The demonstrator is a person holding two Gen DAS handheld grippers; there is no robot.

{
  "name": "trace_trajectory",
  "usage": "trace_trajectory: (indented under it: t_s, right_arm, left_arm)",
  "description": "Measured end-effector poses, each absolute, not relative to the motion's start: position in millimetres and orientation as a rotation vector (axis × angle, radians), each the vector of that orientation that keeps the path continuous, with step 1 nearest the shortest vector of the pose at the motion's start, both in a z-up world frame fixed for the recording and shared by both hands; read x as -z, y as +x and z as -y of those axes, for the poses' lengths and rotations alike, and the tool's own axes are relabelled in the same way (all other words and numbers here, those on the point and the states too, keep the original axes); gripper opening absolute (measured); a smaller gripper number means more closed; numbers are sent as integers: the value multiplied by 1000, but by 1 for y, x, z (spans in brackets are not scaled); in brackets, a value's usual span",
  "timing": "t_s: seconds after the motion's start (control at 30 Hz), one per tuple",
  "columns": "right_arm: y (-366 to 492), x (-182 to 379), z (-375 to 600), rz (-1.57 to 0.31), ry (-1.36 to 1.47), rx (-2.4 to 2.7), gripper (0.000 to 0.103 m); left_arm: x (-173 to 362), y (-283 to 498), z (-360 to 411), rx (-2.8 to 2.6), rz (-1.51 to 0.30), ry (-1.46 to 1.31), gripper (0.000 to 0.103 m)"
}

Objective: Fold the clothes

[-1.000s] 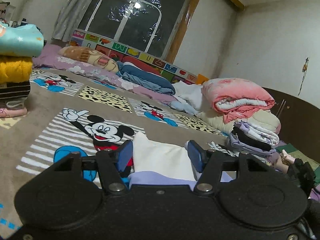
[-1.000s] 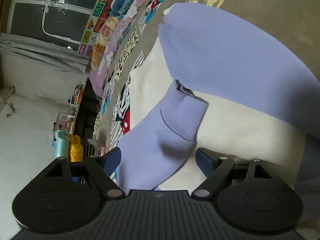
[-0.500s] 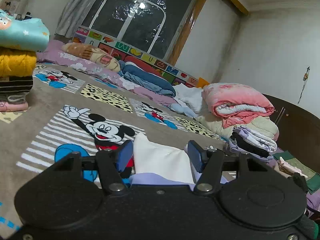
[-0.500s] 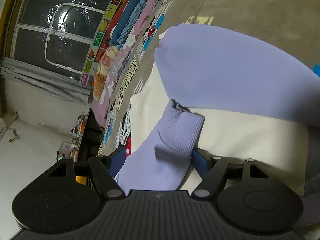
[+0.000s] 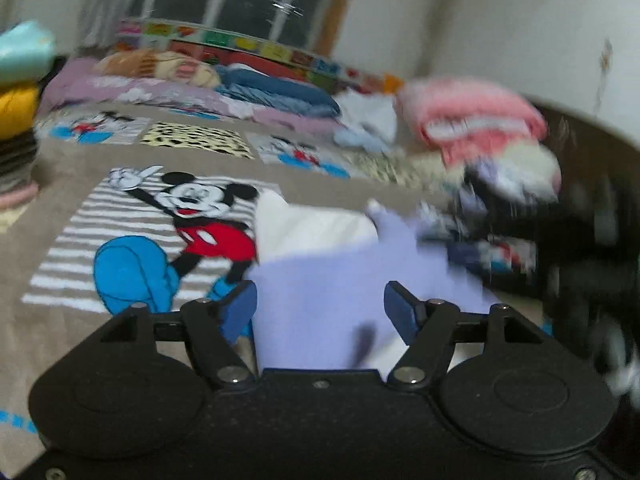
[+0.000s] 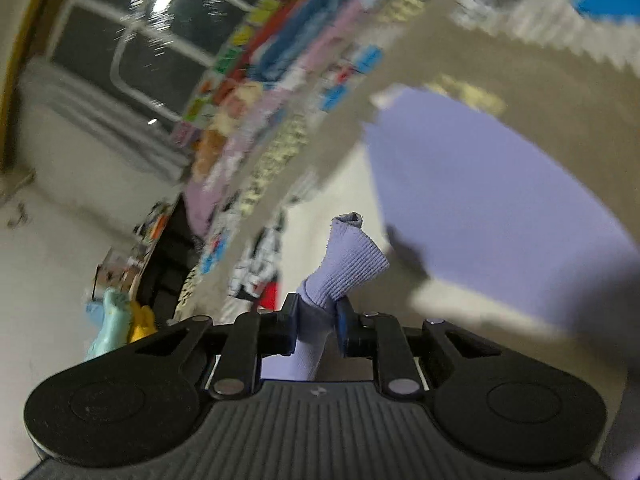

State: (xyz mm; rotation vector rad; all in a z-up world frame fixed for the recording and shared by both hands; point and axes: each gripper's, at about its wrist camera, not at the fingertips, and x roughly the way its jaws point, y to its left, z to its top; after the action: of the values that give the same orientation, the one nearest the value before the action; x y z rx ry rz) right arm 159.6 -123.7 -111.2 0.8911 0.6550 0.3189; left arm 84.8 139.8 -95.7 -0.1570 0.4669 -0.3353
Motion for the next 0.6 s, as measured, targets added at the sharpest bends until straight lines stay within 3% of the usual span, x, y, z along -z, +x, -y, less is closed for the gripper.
trace_trajectory:
  t_s: [0.6]
  right_arm:
    - [187,-1,142,-529,554,-503,15]
  left_arm:
    - [135,63,-76,246,-627,62,70]
